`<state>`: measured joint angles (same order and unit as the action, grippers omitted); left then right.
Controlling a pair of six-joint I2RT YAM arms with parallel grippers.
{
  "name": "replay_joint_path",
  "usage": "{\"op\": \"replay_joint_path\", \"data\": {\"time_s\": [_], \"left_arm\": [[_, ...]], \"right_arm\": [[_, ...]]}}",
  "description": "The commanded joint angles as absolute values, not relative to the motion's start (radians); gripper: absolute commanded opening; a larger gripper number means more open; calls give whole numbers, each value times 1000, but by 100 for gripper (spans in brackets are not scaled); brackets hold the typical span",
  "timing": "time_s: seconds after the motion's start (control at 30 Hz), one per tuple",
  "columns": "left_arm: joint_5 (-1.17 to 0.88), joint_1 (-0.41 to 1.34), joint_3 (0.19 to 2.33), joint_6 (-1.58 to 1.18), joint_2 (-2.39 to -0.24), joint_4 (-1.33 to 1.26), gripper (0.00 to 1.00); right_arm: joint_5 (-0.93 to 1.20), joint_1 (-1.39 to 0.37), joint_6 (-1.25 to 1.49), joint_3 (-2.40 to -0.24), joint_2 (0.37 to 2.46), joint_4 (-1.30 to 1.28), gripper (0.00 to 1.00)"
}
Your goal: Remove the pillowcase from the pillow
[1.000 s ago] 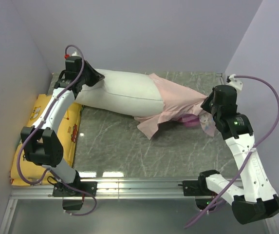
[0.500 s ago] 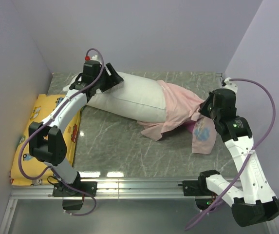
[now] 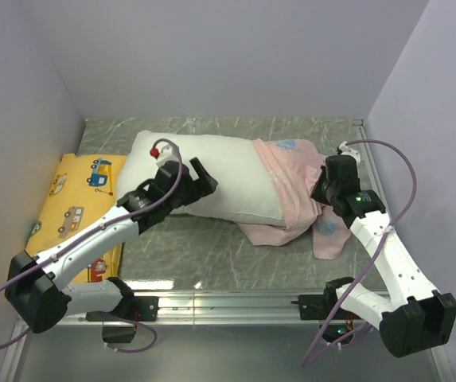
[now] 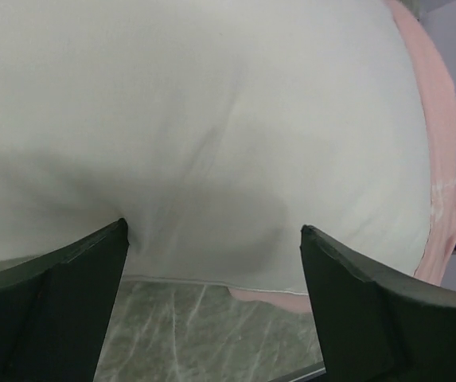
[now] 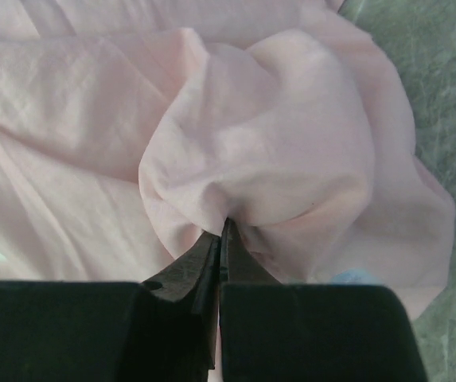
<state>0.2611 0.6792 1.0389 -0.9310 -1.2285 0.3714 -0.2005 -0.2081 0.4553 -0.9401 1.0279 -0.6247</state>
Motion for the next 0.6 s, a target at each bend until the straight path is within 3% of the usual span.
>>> {"op": "replay_joint_path", "data": {"time_s": [0.0,0.13,0.37,0.57], "left_arm": [[317,739,924,-1095,-1200,205,95],[278,823,888,-1146,-1267,65,99],[393,997,968,-1239,-1374,151,99],[488,939,1031,-1181,-1364,282,99]], "right_arm": [[-221,-236,462,-942,1035,-538,0],[-247,-270,466,-942,1049,-546,0],[-275,-278,456,-917,1058,-542,0],[-241,-301,446,-893,1092,-528,0]]}}
